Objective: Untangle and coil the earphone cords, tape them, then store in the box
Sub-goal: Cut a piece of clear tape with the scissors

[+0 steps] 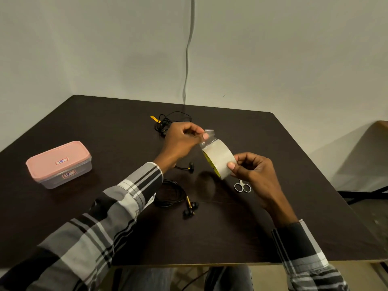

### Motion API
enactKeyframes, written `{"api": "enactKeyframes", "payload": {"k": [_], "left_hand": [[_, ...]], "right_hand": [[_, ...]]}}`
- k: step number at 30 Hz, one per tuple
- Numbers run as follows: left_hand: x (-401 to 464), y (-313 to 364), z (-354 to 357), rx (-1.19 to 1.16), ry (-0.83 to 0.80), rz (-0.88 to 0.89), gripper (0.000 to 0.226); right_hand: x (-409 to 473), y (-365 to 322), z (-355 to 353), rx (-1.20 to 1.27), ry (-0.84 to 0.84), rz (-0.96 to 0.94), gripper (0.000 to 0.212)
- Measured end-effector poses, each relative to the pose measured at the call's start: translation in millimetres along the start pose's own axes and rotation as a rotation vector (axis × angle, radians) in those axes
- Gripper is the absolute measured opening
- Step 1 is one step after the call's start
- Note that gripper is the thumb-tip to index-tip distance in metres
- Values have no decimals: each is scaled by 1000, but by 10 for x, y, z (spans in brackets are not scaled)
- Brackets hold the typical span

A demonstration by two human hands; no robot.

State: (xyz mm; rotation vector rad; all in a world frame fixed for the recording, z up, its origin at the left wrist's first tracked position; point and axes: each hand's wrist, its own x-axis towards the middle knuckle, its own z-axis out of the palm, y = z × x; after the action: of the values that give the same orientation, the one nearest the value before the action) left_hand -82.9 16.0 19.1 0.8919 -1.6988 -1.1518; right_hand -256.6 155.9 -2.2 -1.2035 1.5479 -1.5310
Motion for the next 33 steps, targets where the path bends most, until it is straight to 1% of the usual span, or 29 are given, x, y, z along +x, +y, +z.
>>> {"api": "enactKeyframes", "payload": {"k": [3,6,7,8,11,13,15,18,23,26,30,33], "left_hand": [[19,48,65,-45,-27,8,8],[12,63,125,-88,-58,-1,12],[7,63,135,-88,-61,0,13],[7,62,140,-83,-61,1,13],[11,86,155,-62,-65,13,14],[5,119,172,-38,-75,31,14],[-11,130,188,-26,-98,51,16],[-26,136,197,30,-111,54,20],[-41,151,167,43,-115,74,22],[-52,167,142,46,-112,79,22],[-60,151,126,62,-126,85,22],[-62,142,129,47,-135,90,22]], "right_hand": [[-28,18,25,38,10,71,10],[-11,75,-23,-81,31,72,15],[6,105,-58,-175,58,67,18],[29,138,-105,-323,93,69,21],[30,181,-239,-894,135,147,35],[-11,176,-255,-1095,128,209,42],[-41,175,-236,-1193,107,247,46],[-14,159,-219,-1230,73,279,48],[110,202,-246,-1158,16,294,40],[103,183,-262,-1114,19,311,49],[17,215,-212,-1178,39,306,59],[45,217,-202,-1147,38,302,50]]}}
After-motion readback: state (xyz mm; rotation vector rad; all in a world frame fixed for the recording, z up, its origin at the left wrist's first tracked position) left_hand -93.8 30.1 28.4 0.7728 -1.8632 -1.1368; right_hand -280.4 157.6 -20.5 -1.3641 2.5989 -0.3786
